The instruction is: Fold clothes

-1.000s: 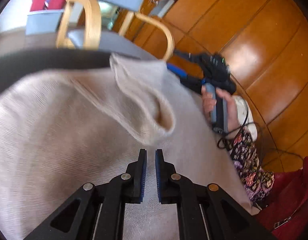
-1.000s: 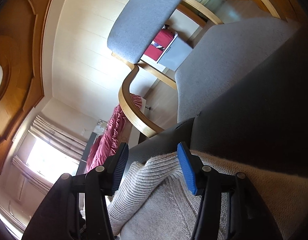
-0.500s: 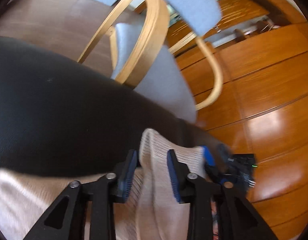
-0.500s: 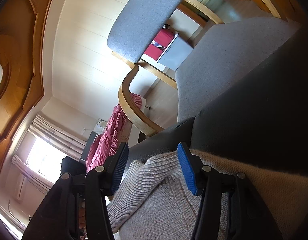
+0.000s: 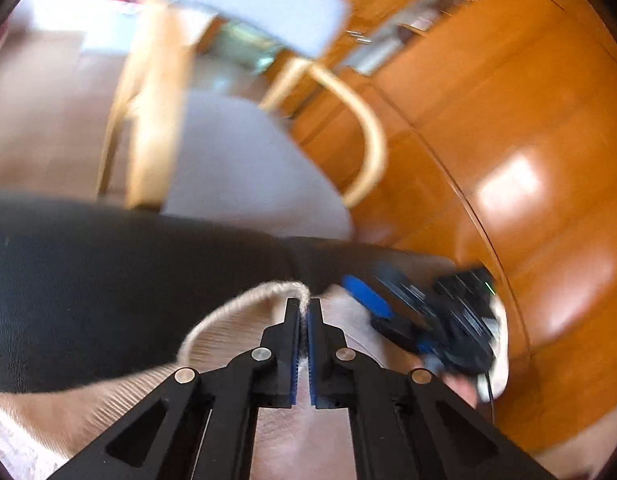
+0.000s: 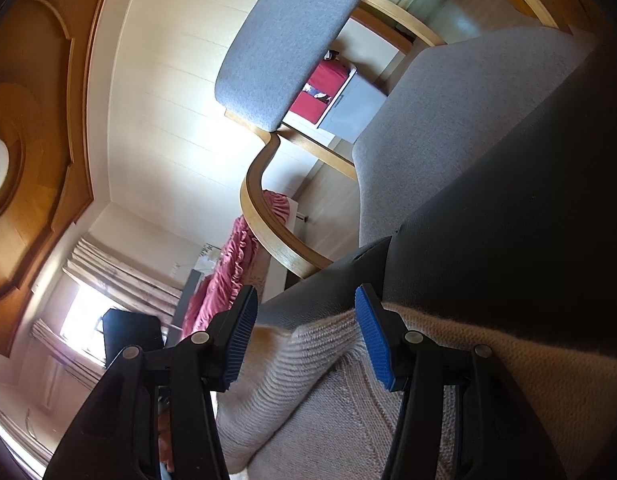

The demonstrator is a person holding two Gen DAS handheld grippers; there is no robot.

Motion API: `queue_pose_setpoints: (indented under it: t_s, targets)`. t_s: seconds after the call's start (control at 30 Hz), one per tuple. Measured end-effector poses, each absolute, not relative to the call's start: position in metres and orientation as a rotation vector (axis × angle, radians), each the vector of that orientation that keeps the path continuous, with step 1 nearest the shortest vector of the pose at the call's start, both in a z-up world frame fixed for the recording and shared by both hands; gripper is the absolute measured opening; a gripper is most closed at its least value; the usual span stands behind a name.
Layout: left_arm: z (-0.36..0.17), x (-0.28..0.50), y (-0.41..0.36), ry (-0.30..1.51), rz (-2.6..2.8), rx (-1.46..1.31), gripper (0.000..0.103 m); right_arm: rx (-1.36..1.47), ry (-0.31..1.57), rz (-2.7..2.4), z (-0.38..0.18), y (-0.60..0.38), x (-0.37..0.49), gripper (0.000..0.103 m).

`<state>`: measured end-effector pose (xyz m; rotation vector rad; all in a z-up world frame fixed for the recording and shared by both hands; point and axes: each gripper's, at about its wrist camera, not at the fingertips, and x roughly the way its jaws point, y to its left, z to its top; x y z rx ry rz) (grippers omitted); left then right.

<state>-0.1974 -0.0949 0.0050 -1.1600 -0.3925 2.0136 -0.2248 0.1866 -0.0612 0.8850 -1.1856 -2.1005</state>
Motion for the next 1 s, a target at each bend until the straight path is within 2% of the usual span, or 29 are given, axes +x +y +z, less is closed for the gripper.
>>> queue_pose_setpoints:
  t_s: [0.13,0.33,0.47,0.6,0.73,0.83,0.9,1.0]
  targets:
    - [0.018,-0.152,-0.071,-0.238,1.96,-1.101,0.001,0.885,-1.246,-2.101,-0.058,0.201,-0.223,0.054]
    - [-0.013,-0.112,-0.047,-0.23,1.881,-1.145,0.001,0.834,-1.271,-2.202,-0.043,0.229,-0.214,0.054]
    - [-0.041,-0.088,-0.032,-0.221,1.738,-1.254,0.005,0.829,-1.31,-2.194,-0.047,0.237,-0.213,0.054]
    - [-0.04,-0.057,-0.041,-0.173,1.662,-1.229,0.005,0.843,-1.283,-2.138,-0.051,0.226,-0.216,0.054]
    - [-0.031,-0.061,-0.117,-0.308,1.941,-1.183,0.005,0.856,-1.255,-2.083,-0.055,0.216,-0.22,0.054]
    - [-0.038,-0.078,-0.169,-0.478,2.134,-1.218,0.008,0.865,-1.235,-2.041,-0.057,0.207,-0.222,0.054]
    - [-0.051,-0.091,-0.189,-0.575,2.154,-1.321,0.013,0.871,-1.221,-2.013,-0.059,0.202,-0.223,0.054]
    - [-0.067,-0.102,-0.205,-0.754,2.065,-1.395,0.016,0.881,-1.199,-1.974,-0.062,0.194,-0.226,0.054]
